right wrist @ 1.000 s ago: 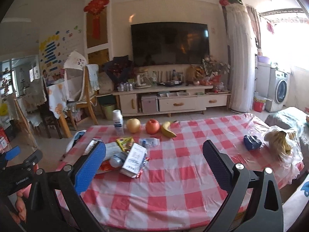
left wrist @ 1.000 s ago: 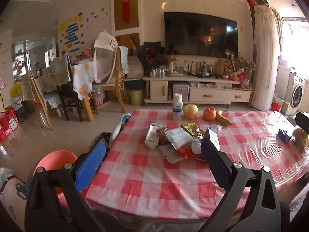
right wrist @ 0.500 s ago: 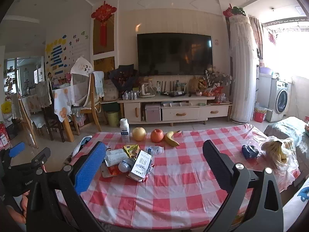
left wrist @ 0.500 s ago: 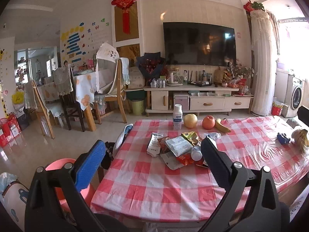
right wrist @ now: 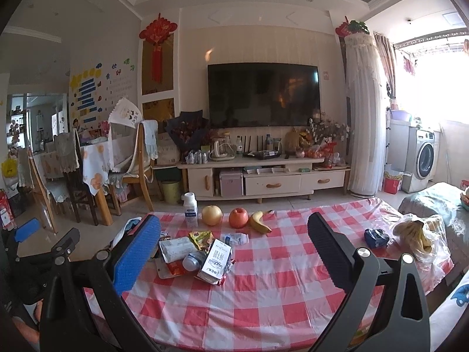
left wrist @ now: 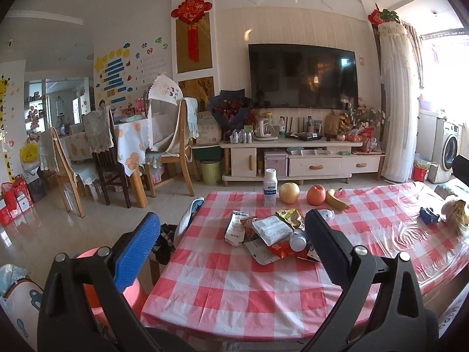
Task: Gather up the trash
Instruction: 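Move both tools toward the pile of trash on the checked table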
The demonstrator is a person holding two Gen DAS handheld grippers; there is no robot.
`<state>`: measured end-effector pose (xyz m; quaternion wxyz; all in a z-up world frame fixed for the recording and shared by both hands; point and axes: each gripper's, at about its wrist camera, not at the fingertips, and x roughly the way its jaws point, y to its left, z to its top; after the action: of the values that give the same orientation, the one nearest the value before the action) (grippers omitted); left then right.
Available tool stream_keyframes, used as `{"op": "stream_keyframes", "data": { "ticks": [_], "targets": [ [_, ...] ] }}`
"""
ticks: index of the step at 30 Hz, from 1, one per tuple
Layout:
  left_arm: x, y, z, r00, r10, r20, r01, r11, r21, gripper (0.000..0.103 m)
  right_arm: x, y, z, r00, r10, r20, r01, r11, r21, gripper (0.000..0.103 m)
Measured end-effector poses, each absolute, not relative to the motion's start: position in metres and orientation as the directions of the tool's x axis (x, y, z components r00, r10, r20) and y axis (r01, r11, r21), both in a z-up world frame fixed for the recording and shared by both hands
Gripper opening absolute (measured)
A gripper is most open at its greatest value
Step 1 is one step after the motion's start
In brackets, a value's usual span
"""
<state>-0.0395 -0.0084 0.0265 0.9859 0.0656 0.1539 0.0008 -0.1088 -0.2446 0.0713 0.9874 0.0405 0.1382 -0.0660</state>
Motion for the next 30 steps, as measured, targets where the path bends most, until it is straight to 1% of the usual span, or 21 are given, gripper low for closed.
{"op": "stream_keyframes", "data": {
  "ticks": [5,7,9,10,12,15,17,18,19,25,29,30],
  "targets": [
    [-0.041,-0.012,0.031,0.956,0.031,-0.292,0.014,0.988,0.151,0.099,-0.112,-0.244,0.072,0.955,-0.12,-0.271,0.143,0.988,0.063,0.099],
    [-0.042,-0.014,0.028,0.958,0.037,-0.286,0.015,0.984,0.178,0.099,-0.111,-0.245,0.072,0.953,-0.121,-0.279,0.143,0.988,0.059,0.099],
    [-0.043,-0.014,0.029,0.958,0.038,-0.286,0.012,0.985,0.171,0.099,-0.11,-0.243,0.072,0.95,-0.127,-0.284,0.147,0.988,0.052,0.099],
    [-0.042,-0.016,0.027,0.957,0.044,-0.286,0.014,0.98,0.198,0.099,-0.109,-0.242,0.071,0.948,-0.133,-0.289,0.152,0.987,0.044,0.099],
    [-0.041,-0.016,0.029,0.954,0.045,-0.298,0.016,0.98,0.199,0.099,-0.107,-0.241,0.069,0.942,-0.151,-0.301,0.165,0.986,0.021,0.099],
    [-0.037,-0.01,0.028,0.947,0.048,-0.316,0.008,0.985,0.175,0.099,-0.102,-0.239,0.064,0.934,-0.156,-0.321,0.168,0.986,0.011,0.099],
    [-0.032,-0.004,0.022,0.945,0.042,-0.324,-0.001,0.992,0.125,0.099,-0.097,-0.239,0.058,0.929,-0.157,-0.336,0.17,0.985,0.01,0.099],
    [-0.028,-0.003,0.02,0.942,0.044,-0.332,-0.003,0.992,0.123,0.099,-0.092,-0.238,0.053,0.925,-0.15,-0.349,0.164,0.986,0.01,0.099],
    [-0.025,0.0,0.015,0.942,0.037,-0.332,-0.008,0.996,0.091,0.099,-0.087,-0.238,0.048,0.92,-0.141,-0.365,0.155,0.988,0.01,0.099],
    [0.002,0.005,-0.008,0.933,0.05,-0.358,-0.035,0.998,0.048,0.099,-0.058,-0.241,0.017,0.902,-0.083,-0.424,0.113,0.993,0.045,0.099],
    [0.025,0.005,-0.031,0.927,0.023,-0.374,0.002,0.998,0.066,0.099,-0.031,-0.248,-0.015,0.87,0.011,-0.492,0.062,0.989,0.132,0.099],
    [0.032,0.004,-0.038,0.916,-0.002,-0.4,0.041,0.995,0.09,0.099,-0.025,-0.25,-0.022,0.864,0.036,-0.502,0.047,0.987,0.152,0.099]
  ]
}}
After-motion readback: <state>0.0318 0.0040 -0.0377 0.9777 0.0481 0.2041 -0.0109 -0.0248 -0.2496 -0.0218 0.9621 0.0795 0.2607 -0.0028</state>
